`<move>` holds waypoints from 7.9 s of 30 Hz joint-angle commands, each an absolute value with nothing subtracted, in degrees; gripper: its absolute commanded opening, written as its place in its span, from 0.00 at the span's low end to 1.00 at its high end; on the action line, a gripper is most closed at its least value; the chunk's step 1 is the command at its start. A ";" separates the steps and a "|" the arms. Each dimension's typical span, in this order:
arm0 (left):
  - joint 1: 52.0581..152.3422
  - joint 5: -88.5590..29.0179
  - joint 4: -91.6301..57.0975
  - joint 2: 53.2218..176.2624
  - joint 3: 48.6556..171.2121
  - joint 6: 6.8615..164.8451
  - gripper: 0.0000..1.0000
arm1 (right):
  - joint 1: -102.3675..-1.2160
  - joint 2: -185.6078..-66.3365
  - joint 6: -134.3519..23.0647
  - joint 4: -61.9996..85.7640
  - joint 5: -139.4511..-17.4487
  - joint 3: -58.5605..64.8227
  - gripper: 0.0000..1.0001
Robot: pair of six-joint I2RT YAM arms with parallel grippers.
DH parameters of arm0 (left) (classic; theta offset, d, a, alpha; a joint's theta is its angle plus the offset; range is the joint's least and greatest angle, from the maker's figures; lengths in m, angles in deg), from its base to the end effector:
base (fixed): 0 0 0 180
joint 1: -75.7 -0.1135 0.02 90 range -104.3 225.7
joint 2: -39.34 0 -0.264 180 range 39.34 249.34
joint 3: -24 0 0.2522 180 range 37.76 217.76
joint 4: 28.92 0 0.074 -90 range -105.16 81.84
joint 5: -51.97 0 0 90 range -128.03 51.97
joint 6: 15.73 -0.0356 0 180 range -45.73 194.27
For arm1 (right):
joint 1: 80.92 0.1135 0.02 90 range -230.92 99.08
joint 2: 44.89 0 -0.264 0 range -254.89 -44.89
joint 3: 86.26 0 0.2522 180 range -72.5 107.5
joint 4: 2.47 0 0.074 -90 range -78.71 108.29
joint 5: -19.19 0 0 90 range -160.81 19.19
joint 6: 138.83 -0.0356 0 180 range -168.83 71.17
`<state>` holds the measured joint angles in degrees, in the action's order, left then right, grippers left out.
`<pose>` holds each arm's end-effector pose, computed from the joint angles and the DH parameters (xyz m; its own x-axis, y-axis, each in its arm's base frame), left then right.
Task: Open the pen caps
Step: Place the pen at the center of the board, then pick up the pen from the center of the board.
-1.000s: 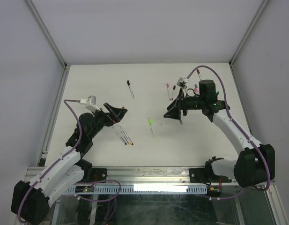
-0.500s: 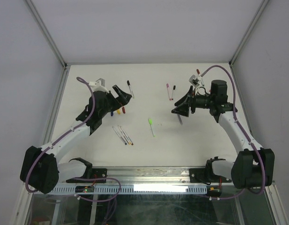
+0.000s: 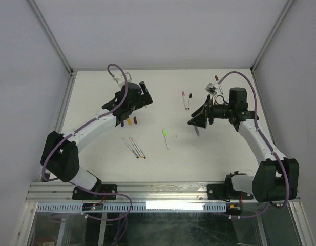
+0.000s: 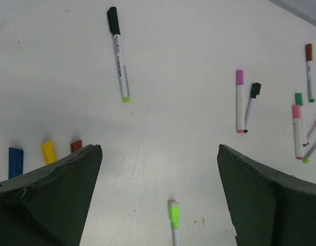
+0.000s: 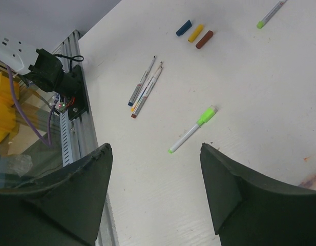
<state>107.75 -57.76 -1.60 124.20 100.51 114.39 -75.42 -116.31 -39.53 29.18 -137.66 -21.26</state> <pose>0.2888 -0.1666 0.2771 -0.5500 -0.3713 -0.7481 -0.1143 0.9208 -0.3730 0.2515 0.0571 0.2813 -0.4832 -0.1104 -0.8685 -0.8474 0.3082 0.4323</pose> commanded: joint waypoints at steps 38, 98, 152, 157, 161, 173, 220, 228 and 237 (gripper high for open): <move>103.03 -64.15 17.40 166.49 144.36 104.98 0.67 | -75.97 -115.91 -37.99 29.04 -138.25 -18.73 0.71; 108.15 -43.22 -14.52 125.07 94.88 112.80 0.00 | -65.65 -124.51 -76.53 -28.39 -131.01 -42.38 0.81; 124.58 -46.72 -51.86 104.88 67.06 115.55 0.77 | -56.26 -135.25 -77.00 -5.89 -134.91 -26.25 0.00; 123.61 -44.77 -54.04 99.11 63.56 113.36 0.98 | -56.41 -134.08 -54.52 12.81 -140.74 -19.82 0.00; 121.44 -39.71 -56.22 96.98 62.31 113.09 0.99 | -57.23 -133.07 -47.94 19.39 -143.34 -17.80 0.00; 113.07 -25.11 -66.96 100.14 59.97 123.79 0.99 | -59.55 -130.32 -41.39 26.60 -144.43 -16.45 0.00; 110.42 -7.04 -103.84 131.31 69.85 137.93 0.41 | -56.73 -134.23 -41.00 27.00 -161.11 -16.10 0.00; 110.48 -6.06 -104.46 130.98 69.34 137.64 0.14 | -56.82 -134.91 -41.53 26.95 -161.04 -15.81 0.00; 110.77 -10.93 -98.40 127.46 66.59 132.55 0.00 | -58.55 -133.09 -38.92 30.86 -153.04 -14.64 0.31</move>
<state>110.51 -7.90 -96.57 131.45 67.81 137.12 -57.26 -135.13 -41.39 28.52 -157.55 -17.96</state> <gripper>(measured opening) 0.090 0.239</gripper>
